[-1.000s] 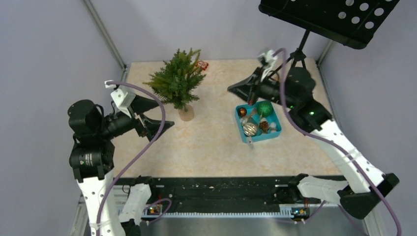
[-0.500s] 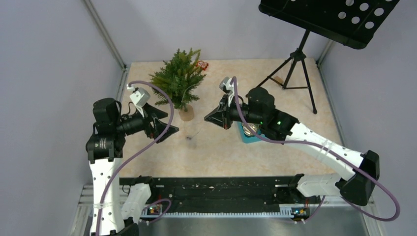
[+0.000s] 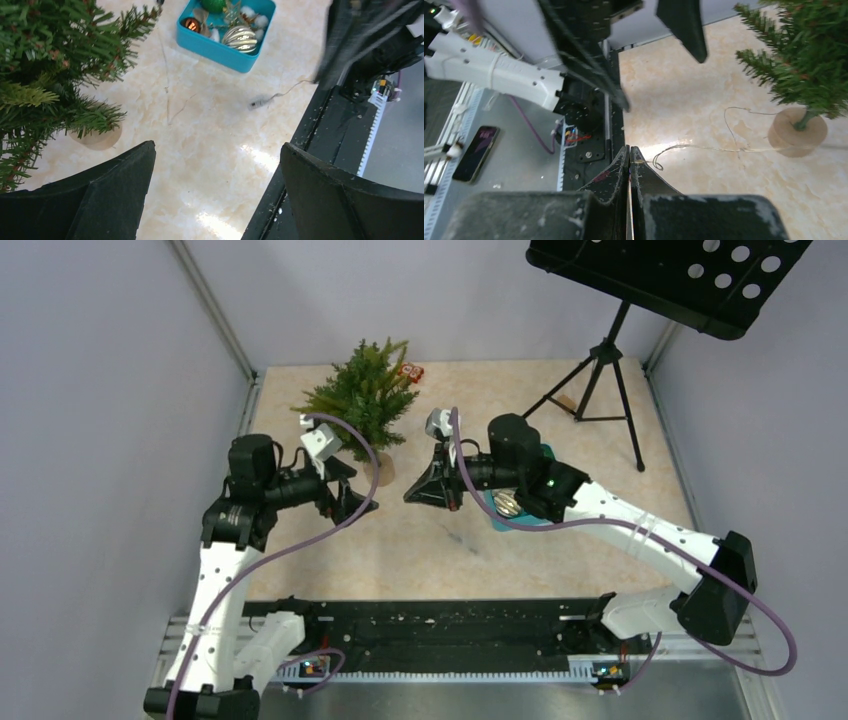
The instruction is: Decorate the small christmas tree
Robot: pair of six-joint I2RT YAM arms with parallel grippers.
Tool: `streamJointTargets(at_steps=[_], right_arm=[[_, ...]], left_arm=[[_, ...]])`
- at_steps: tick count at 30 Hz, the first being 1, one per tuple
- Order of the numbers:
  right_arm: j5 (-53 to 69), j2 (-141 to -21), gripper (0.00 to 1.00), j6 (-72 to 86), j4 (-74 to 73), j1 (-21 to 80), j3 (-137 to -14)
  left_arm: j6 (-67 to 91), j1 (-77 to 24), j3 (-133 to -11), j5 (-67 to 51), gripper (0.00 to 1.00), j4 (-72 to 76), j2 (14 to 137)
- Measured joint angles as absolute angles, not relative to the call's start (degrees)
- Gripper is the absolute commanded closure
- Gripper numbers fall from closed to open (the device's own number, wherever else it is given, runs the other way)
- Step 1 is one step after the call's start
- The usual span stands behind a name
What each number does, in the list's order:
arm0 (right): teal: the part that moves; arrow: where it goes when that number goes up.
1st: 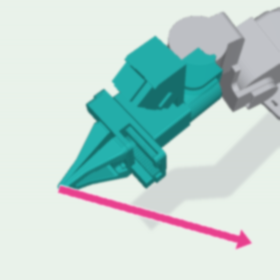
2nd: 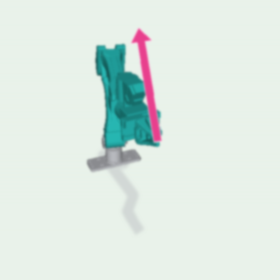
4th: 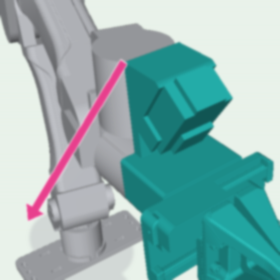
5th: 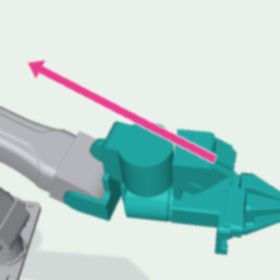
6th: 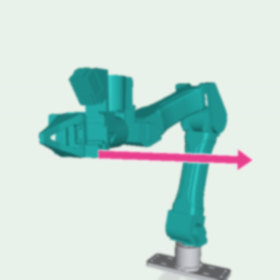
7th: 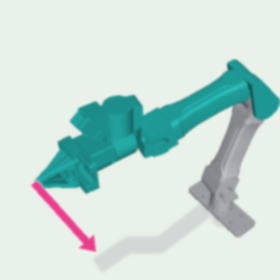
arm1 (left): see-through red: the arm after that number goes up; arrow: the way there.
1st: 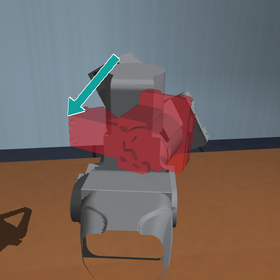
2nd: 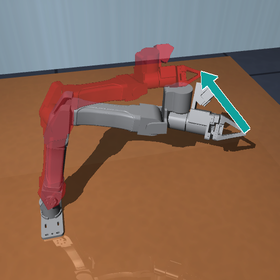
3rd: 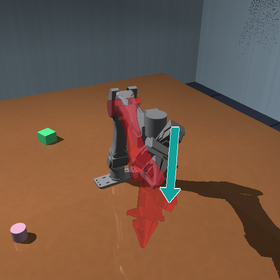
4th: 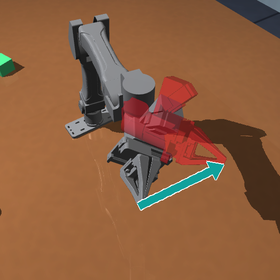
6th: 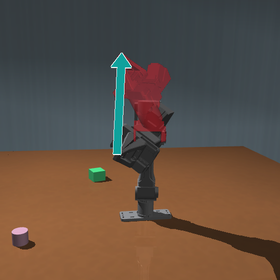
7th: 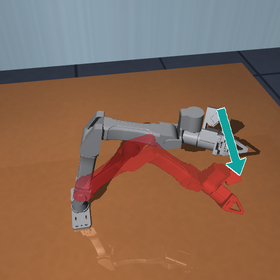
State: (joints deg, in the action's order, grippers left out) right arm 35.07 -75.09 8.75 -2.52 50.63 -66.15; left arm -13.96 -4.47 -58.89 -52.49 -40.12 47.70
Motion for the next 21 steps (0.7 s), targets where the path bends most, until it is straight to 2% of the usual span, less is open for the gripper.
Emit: streamJointTargets(at_steps=[7,14,17,19,21], right_arm=[[45.8,-75.0,1.0,1.9,-9.4,50.6,-68.4],[52.9,-73.9,1.0,-3.0,-14.1,51.0,-72.8],[54.0,-73.3,1.0,-4.2,-15.0,51.0,-74.0],[54.4,-73.0,1.0,-4.8,-15.2,51.0,-74.4],[54.6,-72.9,1.0,-5.2,-15.9,51.0,-74.7]], left_arm=[[-16.7,-5.3,-57.7,-51.8,0.01,-38.9,50.2],[-16.8,-11.3,-56.3,-49.8,0.05,-34.6,49.7],[-16.9,-11.9,-56.2,-47.2,0.11,-33.4,51.0],[-17.1,-11.9,-56.2,-45.9,0.2,-33.0,52.1],[-17.5,-11.9,-56.2,-45.5,0.24,-33.0,52.6]])
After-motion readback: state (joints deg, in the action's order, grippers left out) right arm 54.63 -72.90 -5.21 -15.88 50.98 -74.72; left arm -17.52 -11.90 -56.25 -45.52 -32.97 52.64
